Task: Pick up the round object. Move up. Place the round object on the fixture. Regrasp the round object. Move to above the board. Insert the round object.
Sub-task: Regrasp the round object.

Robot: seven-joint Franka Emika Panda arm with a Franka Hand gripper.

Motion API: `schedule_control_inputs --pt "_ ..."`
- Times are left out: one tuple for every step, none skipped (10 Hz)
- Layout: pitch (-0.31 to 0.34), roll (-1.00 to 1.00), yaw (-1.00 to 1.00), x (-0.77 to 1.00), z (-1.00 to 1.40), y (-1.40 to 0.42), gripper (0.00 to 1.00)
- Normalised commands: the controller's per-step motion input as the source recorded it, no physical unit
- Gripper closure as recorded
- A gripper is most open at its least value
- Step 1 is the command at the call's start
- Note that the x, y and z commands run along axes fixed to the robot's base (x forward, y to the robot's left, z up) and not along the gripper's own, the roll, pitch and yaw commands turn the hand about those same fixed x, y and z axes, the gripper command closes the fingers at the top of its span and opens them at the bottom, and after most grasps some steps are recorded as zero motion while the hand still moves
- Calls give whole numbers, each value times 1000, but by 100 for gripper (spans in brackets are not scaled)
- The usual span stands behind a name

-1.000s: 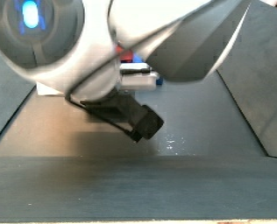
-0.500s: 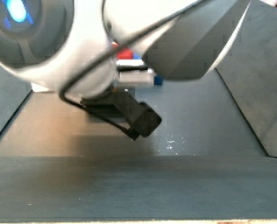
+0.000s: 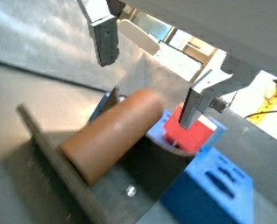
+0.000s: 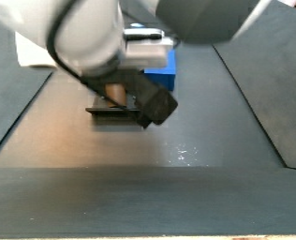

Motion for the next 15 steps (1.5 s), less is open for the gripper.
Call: schedule_control_inputs --pt "143 79 -16 -35 473 2 0" --pt "134 78 -32 -30 253 2 0" --pt "68 1000 18 -89 914 -1000 0" --pt "66 1000 17 -87 830 -1000 0" --pt "60 1000 17 -100 819 -1000 0" --pt "46 1000 16 -134 726 -1000 0" --pt "44 1000 15 -128 612 -933 0" --pt "40 1000 15 -92 336 -730 0" --pt "38 1000 15 -65 131 -561 0" --pt "36 1000 14 -41 50 -389 0" --pt "34 1000 14 -38 50 -195 0" --pt "30 1000 14 -51 44 -5 0" --pt "26 1000 14 -50 22 7 0" --pt "22 1000 14 -43 19 -21 0" --pt "18 1000 15 -45 27 -28 0"
